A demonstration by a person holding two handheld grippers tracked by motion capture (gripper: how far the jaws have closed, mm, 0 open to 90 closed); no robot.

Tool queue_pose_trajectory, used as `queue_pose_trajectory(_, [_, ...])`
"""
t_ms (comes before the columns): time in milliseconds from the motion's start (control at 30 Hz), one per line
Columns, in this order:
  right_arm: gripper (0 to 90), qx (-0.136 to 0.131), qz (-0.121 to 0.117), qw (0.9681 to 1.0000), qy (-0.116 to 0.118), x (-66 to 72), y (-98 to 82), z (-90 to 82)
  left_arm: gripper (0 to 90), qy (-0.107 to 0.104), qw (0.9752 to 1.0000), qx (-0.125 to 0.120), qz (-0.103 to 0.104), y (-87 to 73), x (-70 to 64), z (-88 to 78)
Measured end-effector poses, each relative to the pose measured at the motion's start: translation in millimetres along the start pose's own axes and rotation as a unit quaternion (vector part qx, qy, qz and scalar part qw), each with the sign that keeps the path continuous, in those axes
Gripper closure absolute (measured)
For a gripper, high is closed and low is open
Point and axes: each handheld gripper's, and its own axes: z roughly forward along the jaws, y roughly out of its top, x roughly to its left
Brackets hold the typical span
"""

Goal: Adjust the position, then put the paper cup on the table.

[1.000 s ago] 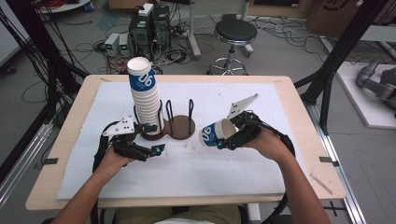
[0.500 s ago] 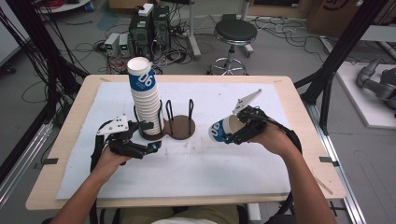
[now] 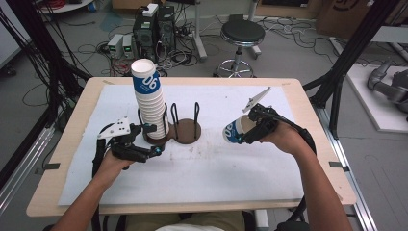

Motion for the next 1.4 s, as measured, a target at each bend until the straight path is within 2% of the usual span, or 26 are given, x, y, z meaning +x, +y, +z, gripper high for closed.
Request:
queue_pose_trajectory(300, [22.9, 0.009, -0.008, 0.9999, -0.004, -0.6, 5.5, -4.0, 17.8, -0.003, 1.0000, -0.003, 0.002, 0.9, 0.5, 2.2])
queue_pose_trajectory(433, [22.9, 0.027, -0.010, 0.9995, -0.008, -3.8, 8.5, -5.9, 17.8, -0.004, 1.0000, 0.000, 0.001, 0.2, 1.0, 3.3])
queue_pose_trajectory(633, [22.8, 0.054, -0.003, 0.9984, -0.016, -16.0, 10.3, -7.4, 17.8, -0.003, 1.0000, 0.003, 0.001, -0.4, -0.3, 3.3])
queue_pose_trajectory(767, [22.9, 0.089, -0.002, 0.9958, -0.020, -23.8, 11.8, -6.5, 17.8, -0.002, 1.0000, 0.005, 0.000, -1.3, -1.5, 3.2])
queue_pose_trajectory(933, [22.9, 0.120, -0.004, 0.9926, -0.023, -31.2, 15.4, -6.1, 17.7, 0.000, 1.0000, 0.006, 0.001, -1.7, -1.0, 1.1])
queue_pose_trajectory(1067, [22.8, 0.151, -0.007, 0.9879, -0.036, -37.6, 16.4, -3.0, 17.7, 0.002, 1.0000, 0.003, -0.001, -1.6, -0.9, 0.6])
queue_pose_trajectory(1300, [22.8, 0.171, 0.007, 0.9845, -0.037, -47.5, 16.3, 7.4, 17.8, 0.004, 1.0000, 0.003, -0.002, -1.7, -0.1, -0.2])
queue_pose_trajectory(1400, [22.8, 0.183, 0.004, 0.9824, -0.038, -50.8, 16.2, 12.0, 17.8, 0.005, 1.0000, 0.003, -0.003, -1.7, 0.1, -0.4])
